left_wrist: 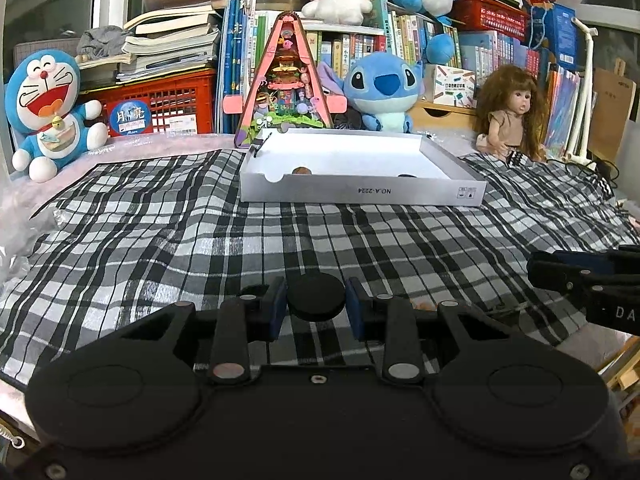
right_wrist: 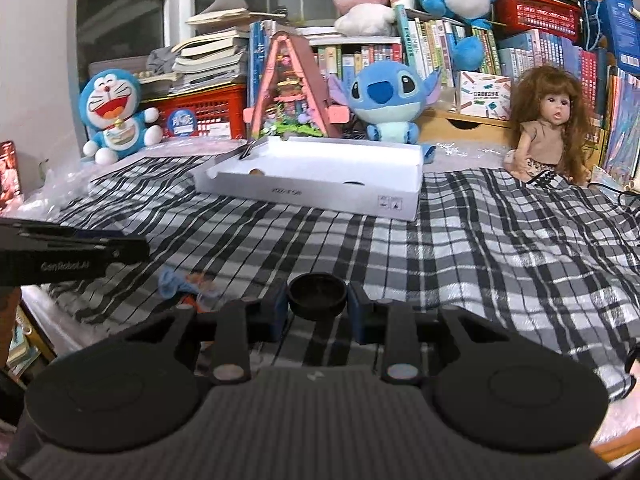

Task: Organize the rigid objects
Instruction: 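Grasp a black puck with left tool while right tool grasps a black cup, then carry black puck in left tool while right tool carries black cup into tray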

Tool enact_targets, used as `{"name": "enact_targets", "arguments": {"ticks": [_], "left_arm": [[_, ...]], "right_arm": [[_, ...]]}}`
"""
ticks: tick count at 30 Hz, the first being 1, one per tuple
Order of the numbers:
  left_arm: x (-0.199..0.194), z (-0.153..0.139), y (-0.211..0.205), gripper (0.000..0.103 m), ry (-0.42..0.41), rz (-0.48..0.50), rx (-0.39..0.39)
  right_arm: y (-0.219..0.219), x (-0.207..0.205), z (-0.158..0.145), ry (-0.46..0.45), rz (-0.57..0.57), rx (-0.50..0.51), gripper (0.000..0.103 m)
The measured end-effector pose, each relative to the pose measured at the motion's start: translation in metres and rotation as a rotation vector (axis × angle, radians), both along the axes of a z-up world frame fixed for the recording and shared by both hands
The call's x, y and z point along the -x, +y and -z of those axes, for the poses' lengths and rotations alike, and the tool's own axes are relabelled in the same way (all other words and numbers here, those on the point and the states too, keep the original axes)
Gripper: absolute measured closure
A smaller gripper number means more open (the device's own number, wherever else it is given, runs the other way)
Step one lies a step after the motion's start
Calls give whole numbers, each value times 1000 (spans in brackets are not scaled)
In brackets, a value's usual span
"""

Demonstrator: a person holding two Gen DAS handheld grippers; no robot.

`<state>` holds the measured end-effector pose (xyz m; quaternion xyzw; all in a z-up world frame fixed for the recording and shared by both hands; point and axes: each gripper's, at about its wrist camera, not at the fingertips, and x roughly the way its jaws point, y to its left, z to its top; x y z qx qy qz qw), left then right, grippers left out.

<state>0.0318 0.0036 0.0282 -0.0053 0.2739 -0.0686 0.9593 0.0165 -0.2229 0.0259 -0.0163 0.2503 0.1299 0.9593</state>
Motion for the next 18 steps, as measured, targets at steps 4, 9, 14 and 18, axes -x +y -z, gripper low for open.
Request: {"name": "enact_targets", "arguments": {"ticks": [4, 9, 14, 18], "left_arm": [[-7, -4, 1, 74, 1, 3, 12], [-16, -10, 1, 74, -4, 9, 15], [-32, -15, 2, 74, 14, 11, 35], [-48, -22, 1, 73, 19, 14, 28]], "right_arm": [[0, -11, -3, 6, 16, -8, 66], [-1, -25, -8, 16, 30, -27, 66], [-2, -41, -14, 37, 40, -50, 66], [-3, -59, -19, 61, 50, -74, 66]]}}
